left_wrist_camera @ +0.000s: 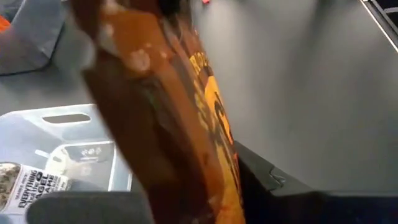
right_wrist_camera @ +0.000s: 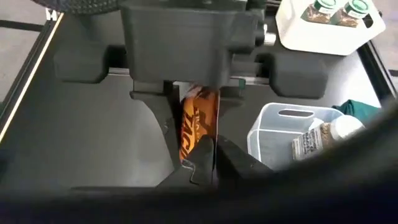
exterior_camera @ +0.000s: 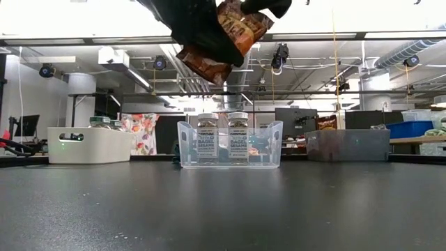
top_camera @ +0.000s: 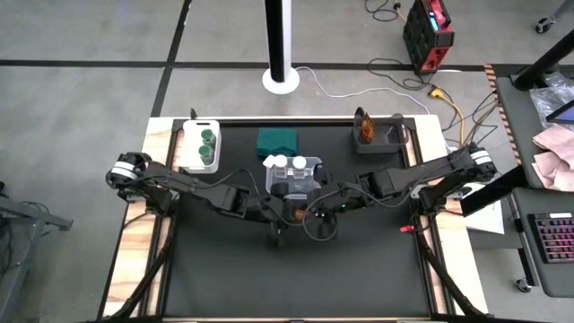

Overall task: Sort spices by type
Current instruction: Put the spice pack into the black bin

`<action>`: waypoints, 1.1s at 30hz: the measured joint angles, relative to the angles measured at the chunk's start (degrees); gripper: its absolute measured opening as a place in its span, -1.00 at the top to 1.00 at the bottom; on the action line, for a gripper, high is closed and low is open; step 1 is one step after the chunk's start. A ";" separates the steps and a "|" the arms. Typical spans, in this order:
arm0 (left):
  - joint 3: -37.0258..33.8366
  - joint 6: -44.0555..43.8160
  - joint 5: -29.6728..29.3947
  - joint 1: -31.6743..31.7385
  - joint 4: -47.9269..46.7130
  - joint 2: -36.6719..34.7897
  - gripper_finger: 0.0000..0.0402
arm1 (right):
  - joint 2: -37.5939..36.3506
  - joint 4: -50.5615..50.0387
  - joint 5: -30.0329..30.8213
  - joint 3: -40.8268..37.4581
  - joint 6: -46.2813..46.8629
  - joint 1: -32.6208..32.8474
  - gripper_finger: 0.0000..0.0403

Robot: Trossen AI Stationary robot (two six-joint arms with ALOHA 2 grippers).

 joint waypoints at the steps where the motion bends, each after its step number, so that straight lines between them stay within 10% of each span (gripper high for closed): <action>1: -0.01 -0.01 -0.12 0.02 0.08 0.00 0.77 | -0.02 -0.18 0.08 0.00 0.01 -0.01 0.96; 9: -0.01 0.85 -2.10 -0.02 0.53 -0.02 0.60 | -0.28 -0.59 -3.13 -0.02 3.41 -0.25 0.95; 24: 0.03 -7.49 -1.67 -3.92 -12.98 -0.11 0.96 | -1.86 -8.32 -3.07 -2.89 10.31 0.18 0.48; 33: -0.04 -17.75 -17.48 -12.19 -22.61 -0.47 0.96 | 2.86 7.15 -1.76 -13.11 7.25 1.06 0.47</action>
